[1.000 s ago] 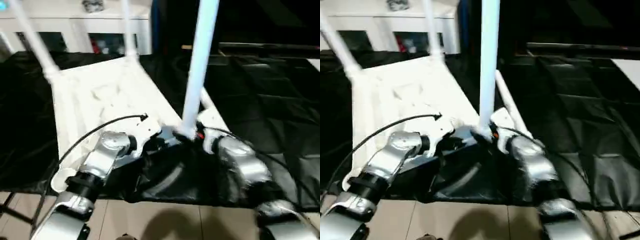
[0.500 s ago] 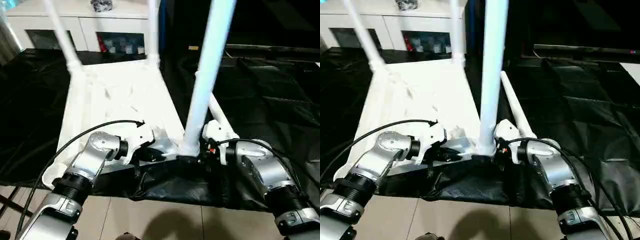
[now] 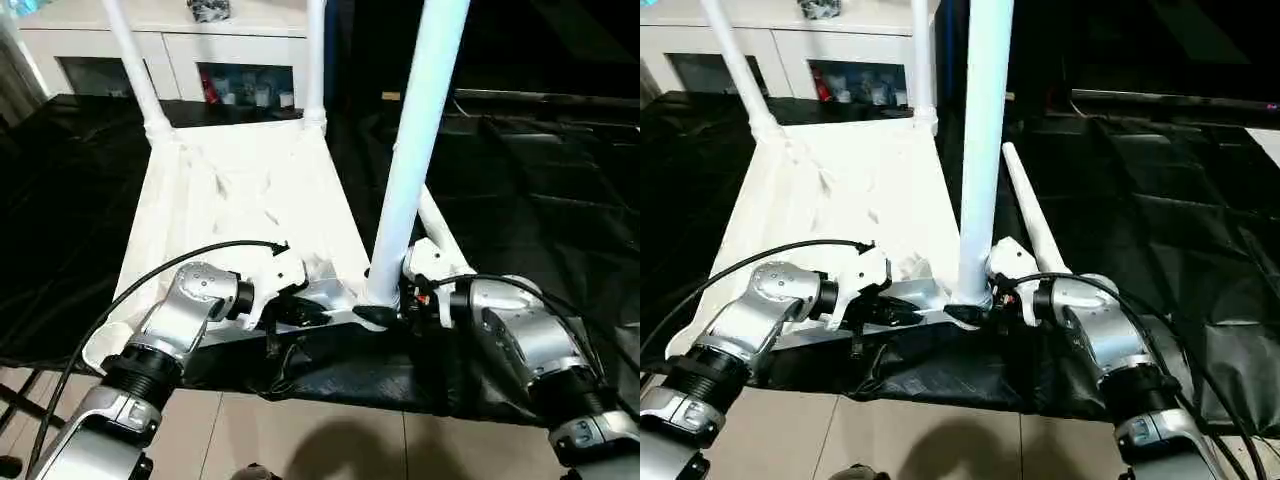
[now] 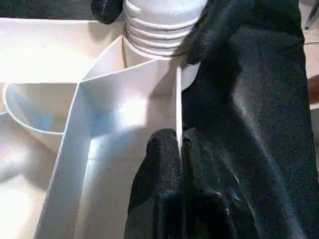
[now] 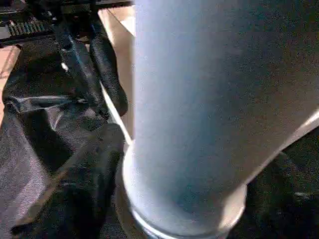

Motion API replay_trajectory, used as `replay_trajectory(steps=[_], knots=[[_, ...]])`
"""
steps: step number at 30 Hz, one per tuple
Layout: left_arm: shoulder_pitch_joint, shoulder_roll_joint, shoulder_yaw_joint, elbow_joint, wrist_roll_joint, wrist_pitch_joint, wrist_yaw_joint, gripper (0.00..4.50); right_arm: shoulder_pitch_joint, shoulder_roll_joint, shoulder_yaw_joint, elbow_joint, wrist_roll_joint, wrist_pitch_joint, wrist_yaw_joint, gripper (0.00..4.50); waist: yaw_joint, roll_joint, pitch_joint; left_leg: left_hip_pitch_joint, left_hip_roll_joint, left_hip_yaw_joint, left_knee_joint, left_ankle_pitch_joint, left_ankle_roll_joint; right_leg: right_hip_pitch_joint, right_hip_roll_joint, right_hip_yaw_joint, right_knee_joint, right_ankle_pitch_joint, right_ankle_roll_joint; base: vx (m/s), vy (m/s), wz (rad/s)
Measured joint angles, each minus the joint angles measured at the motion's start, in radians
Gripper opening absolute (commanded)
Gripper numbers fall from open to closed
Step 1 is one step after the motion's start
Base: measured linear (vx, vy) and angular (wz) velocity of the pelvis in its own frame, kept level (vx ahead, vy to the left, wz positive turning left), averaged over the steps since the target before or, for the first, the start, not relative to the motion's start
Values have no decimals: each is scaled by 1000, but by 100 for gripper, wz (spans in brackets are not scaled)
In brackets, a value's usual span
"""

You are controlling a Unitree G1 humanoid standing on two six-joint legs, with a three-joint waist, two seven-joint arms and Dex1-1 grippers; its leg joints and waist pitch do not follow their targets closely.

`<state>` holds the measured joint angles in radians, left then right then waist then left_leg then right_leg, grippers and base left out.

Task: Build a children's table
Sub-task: Rotate leg to tighten

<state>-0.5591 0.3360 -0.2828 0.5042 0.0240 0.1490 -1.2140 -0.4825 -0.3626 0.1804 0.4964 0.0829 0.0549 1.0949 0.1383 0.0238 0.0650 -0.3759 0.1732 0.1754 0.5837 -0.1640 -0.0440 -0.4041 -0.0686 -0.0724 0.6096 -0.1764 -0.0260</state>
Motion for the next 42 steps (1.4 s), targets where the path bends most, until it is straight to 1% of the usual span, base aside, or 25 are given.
replay_trajectory(steps=[2,5,8,10,13,15,16,19,20,21,23,24,25,26,28,32,35,36,39,42], knots=[[0,0,0,0,0,0,0,0,0,2,-2,0,1,5,0,293,1,0,0,0,0,0,0,0,0,0,0,0,0,0,0,0,0,0],[0,0,0,0,0,1,8,0,0,12,-13,4,8,23,-1,276,1,0,0,0,0,0,1,0,0,0,0,0,0,0,0,0,0,0],[0,-14,3,5,3,14,51,0,0,44,-33,28,13,36,-47,272,-1,0,0,1,0,0,2,0,0,0,0,0,1,0,0,0,0,0],[-9,-39,7,21,12,22,99,0,0,65,-55,40,12,49,-103,270,-4,0,0,2,0,0,2,0,0,1,0,0,1,-1,3,0,0,0],[-31,-85,15,53,37,44,193,0,-10,117,-95,78,1,53,-243,270,-20,-1,-1,5,0,0,3,0,0,3,0,0,1,-1,4,0,0,0],[-42,-135,39,71,62,77,301,0,-44,186,-130,135,-24,55,-413,270,-38,-1,-1,8,0,0,3,0,0,5,-1,0,1,-2,5,0,0,0],[-43,-150,44,72,69,92,336,0,-60,210,-138,155,-35,55,-475,270,-48,-1,-1,8,0,0,3,0,0,5,-2,0,0,-2,5,0,0,0],[-49,-183,47,73,84,115,415,0,-93,260,-156,201,-50,53,-615,270,-61,0,-2,8,-1,0,3,0,0,5,-3,-1,-1,-2,5,0,0,0],[-49,-185,47,73,87,114,423,0,-102,271,-163,216,-50,48,-633,325,-64,0,-2,9,-1,0,3,0,0,4,-3,-1,-1,-2,5,0,0,0],[-49,-185,47,73,89,113,425,0,-108,279,-170,227,-50,41,-640,339,-65,0,-2,8,-1,0,3,0,0,4,-3,-1,-1,-2,5,0,0,0],[-49,-185,47,74,89,110,427,0,-108,288,-174,230,-45,26,-640,339,-67,0,-2,8,-1,1,2,0,0,4,-3,0,-1,-2,5,0,0,0],[-50,-184,48,76,89,108,421,0,-109,292,-176,230,-41,25,-638,359,-68,0,-2,8,-1,1,2,0,0,4,-3,-1,-1,-2,5,0,0,0],[-50,-178,48,76,88,103,408,0,-109,290,-176,229,-36,26,-627,359,-69,0,-2,8,-1,1,1,0,0,3,-3,-1,-1,-2,5,0,0,0],[-50,-174,50,76,88,101,398,0,-109,290,-176,228,-34,26,-616,384,-71,0,-2,8,-1,1,1,0,0,3,-3,-1,-1,-1,5,0,0,0],[-50,-165,51,76,88,93,382,0,-106,288,-176,220,-33,28,-590,391,-72,0,-2,7,-1,1,0,0,0,2,-3,-1,0,0,5,0,0,0],[-50,-146,51,75,82,81,348,0,-99,270,-171,204,-33,30,-517,432,-73,0,-1,7,-1,1,-3,0,0,1,-3,-2,0,0,5,0,0,0],[-41,-113,45,60,58,64,283,0,-54,198,-108,138,-36,14,-403,445,-63,0,-1,6,-1,1,-5,0,0,0,-3,-2,-1,2,2,0,0,0],[-41,-105,45,59,51,60,255,0,-39,173,-91,113,-37,6,-363,445,-57,1,-1,5,-1,1,-5,0,0,0,-3,-2,-1,2,2,0,0,0],[-39,-90,43,59,42,49,200,0,-16,123,-70,72,-36,-1,-268,445,-45,2,0,4,-1,1,-4,0,0,0,-3,-3,-1,2,2,0,0,0],[-39,-78,43,59,31,49,164,0,-4,96,-66,50,-33,-1,-210,445,-39,2,0,4,-1,1,-3,0,0,0,-4,-3,-1,2,1,0,0,0]])
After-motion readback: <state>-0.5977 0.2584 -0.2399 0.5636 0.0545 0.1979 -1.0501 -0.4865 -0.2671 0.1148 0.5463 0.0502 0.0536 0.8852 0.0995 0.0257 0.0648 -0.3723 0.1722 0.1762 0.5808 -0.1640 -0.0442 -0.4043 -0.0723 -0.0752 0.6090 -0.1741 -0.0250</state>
